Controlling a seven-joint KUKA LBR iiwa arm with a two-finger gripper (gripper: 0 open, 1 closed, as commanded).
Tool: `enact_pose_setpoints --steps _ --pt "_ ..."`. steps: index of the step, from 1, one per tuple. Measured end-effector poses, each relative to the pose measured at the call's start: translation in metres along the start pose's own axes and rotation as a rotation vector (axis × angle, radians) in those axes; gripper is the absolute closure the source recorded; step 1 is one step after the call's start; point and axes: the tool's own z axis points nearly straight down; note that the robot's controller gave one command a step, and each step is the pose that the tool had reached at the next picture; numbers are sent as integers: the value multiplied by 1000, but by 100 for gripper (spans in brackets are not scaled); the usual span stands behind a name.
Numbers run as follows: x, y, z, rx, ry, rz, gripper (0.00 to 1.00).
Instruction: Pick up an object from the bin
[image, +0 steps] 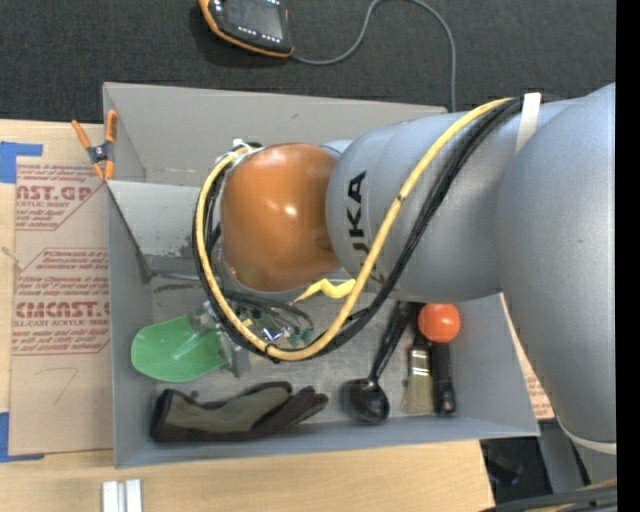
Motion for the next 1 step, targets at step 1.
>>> enact_pose_setpoints --steps 1 --pt "-6 -15 38 -5 12 44 100"
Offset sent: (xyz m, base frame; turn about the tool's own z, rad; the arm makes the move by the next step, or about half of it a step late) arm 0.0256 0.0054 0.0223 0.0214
